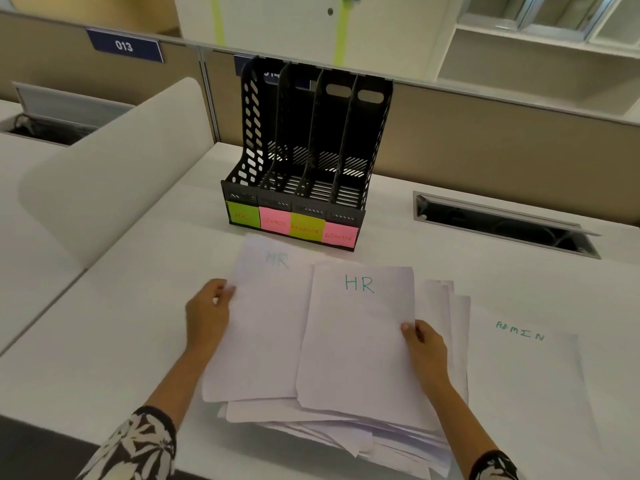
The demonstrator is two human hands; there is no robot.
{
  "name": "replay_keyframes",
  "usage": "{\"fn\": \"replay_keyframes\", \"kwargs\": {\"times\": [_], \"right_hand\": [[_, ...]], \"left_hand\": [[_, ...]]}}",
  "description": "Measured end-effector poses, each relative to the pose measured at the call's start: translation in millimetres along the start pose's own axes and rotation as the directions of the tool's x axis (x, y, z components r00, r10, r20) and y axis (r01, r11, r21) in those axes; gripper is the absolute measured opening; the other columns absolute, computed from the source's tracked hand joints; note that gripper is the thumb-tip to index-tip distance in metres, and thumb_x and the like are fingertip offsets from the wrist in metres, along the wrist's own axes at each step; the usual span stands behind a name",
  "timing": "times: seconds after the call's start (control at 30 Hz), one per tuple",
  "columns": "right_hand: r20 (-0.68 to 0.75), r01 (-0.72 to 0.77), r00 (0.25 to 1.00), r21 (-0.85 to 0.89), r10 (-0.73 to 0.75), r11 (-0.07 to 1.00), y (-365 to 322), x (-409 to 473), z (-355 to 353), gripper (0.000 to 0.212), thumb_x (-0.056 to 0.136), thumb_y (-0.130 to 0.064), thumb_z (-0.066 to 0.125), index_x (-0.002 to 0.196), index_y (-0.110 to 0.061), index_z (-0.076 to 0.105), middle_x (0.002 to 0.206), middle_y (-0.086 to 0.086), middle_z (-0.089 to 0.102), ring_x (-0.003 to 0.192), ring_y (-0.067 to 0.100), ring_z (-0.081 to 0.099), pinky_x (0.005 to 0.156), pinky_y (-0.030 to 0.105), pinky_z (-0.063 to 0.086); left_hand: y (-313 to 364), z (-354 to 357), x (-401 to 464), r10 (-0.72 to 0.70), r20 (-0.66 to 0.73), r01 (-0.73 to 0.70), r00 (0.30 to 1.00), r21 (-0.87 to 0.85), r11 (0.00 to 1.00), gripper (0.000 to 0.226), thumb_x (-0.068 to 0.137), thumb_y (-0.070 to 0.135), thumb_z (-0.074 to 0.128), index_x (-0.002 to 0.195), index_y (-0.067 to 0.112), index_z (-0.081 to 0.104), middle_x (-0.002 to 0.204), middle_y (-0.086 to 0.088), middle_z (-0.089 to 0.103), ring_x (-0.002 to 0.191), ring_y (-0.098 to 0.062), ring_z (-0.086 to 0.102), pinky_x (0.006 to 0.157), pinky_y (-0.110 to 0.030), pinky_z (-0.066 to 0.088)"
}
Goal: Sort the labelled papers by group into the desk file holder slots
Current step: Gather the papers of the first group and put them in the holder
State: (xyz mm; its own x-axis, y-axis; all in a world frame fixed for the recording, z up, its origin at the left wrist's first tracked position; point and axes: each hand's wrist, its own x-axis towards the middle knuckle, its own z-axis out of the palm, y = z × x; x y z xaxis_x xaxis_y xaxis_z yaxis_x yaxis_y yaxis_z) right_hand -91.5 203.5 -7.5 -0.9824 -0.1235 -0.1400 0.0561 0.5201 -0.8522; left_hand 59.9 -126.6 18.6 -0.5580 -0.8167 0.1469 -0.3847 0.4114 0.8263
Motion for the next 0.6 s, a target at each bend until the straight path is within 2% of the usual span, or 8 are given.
{"fn": "replay_keyframes", "kwargs": {"times": [0.07, 0.13, 0.23, 0.4, 0.53, 0.57, 0.6], "right_hand": [[0.001, 0.007, 1.0, 0.003, -0.007, 1.0, -1, 0, -1, 0.032, 0.094, -0.022, 0.052, 0.069, -0.003, 0.047, 0.062, 0.006, 0.048, 0.059, 0.017, 0.041, 0.06, 0.03, 0.033], [0.001, 0.021, 1.0, 0.006, -0.021, 1.0, -2, -1, -2, 0.033, 0.094, -0.022, 0.053, 0.065, -0.01, 0.043, 0.06, 0.003, 0.044, 0.058, 0.015, 0.037, 0.058, 0.03, 0.03], [-0.005, 0.034, 0.999, 0.012, -0.034, 0.999, -2, -1, -1, 0.035, 0.094, -0.022, 0.054, 0.063, -0.013, 0.04, 0.058, 0.001, 0.042, 0.056, 0.013, 0.036, 0.057, 0.029, 0.028], [0.001, 0.037, 0.999, 0.019, -0.037, 0.999, -3, -1, 0, 0.034, 0.094, -0.023, 0.053, 0.064, -0.011, 0.043, 0.058, 0.001, 0.044, 0.057, 0.015, 0.038, 0.056, 0.027, 0.029], [0.042, -0.013, 0.999, 0.037, 0.012, 0.999, -12, -1, -2, 0.035, 0.097, -0.032, 0.046, 0.066, -0.016, 0.05, 0.062, -0.003, 0.049, 0.066, 0.019, 0.045, 0.058, 0.025, 0.034], [0.053, -0.041, 0.998, 0.072, 0.038, 0.997, -16, -1, -3, 0.035, 0.097, -0.038, 0.043, 0.07, -0.02, 0.053, 0.068, -0.006, 0.052, 0.071, 0.019, 0.048, 0.062, 0.024, 0.038], [0.078, -0.081, 0.994, 0.105, 0.073, 0.991, -20, -1, -3, 0.034, 0.097, -0.046, 0.038, 0.083, -0.022, 0.059, 0.082, -0.007, 0.057, 0.082, 0.02, 0.051, 0.072, 0.026, 0.044]], "left_hand": [[-12, -22, 21, -0.012, -0.044, 0.013, 0.999, 0.029, 0.999, 0.011, 0.091, 0.01, 0.058, 0.091, 0.0, 0.063, 0.087, -0.019, 0.066, 0.076, -0.022, 0.056, 0.066, -0.025, 0.036], [-25, -45, 38, -0.014, -0.09, 0.02, 0.996, 0.066, 0.998, 0.013, 0.092, 0.01, 0.056, 0.084, 0.001, 0.059, 0.083, -0.019, 0.062, 0.068, -0.012, 0.047, 0.059, -0.018, 0.035], [-39, -70, 53, -0.043, -0.12, 0.054, 0.992, 0.088, 0.995, 0.02, 0.093, 0.014, 0.053, 0.076, 0.005, 0.052, 0.079, -0.019, 0.057, 0.069, -0.021, 0.045, 0.052, -0.016, 0.033], [-13, -50, 45, 0.016, -0.024, -0.016, 1.0, 0.013, 1.0, 0.022, 0.092, 0.015, 0.057, 0.072, 0.01, 0.049, 0.073, -0.01, 0.053, 0.069, -0.02, 0.045, 0.054, -0.012, 0.033], [21, 3, 12, 0.095, 0.099, -0.095, 0.991, -0.008, 0.995, 0.014, 0.09, 0.013, 0.06, 0.079, 0.004, 0.058, 0.074, -0.007, 0.059, 0.068, -0.02, 0.051, 0.061, -0.026, 0.034], [27, 16, 2, 0.108, 0.135, -0.107, 0.985, -0.011, 0.994, 0.011, 0.089, 0.012, 0.061, 0.082, 0.004, 0.061, 0.074, -0.007, 0.06, 0.068, -0.02, 0.053, 0.062, -0.026, 0.035], [31, 29, -7, 0.121, 0.177, -0.121, 0.977, -0.012, 0.993, 0.011, 0.089, 0.012, 0.061, 0.083, 0.004, 0.062, 0.074, -0.007, 0.061, 0.067, -0.021, 0.054, 0.063, -0.026, 0.037]]}}
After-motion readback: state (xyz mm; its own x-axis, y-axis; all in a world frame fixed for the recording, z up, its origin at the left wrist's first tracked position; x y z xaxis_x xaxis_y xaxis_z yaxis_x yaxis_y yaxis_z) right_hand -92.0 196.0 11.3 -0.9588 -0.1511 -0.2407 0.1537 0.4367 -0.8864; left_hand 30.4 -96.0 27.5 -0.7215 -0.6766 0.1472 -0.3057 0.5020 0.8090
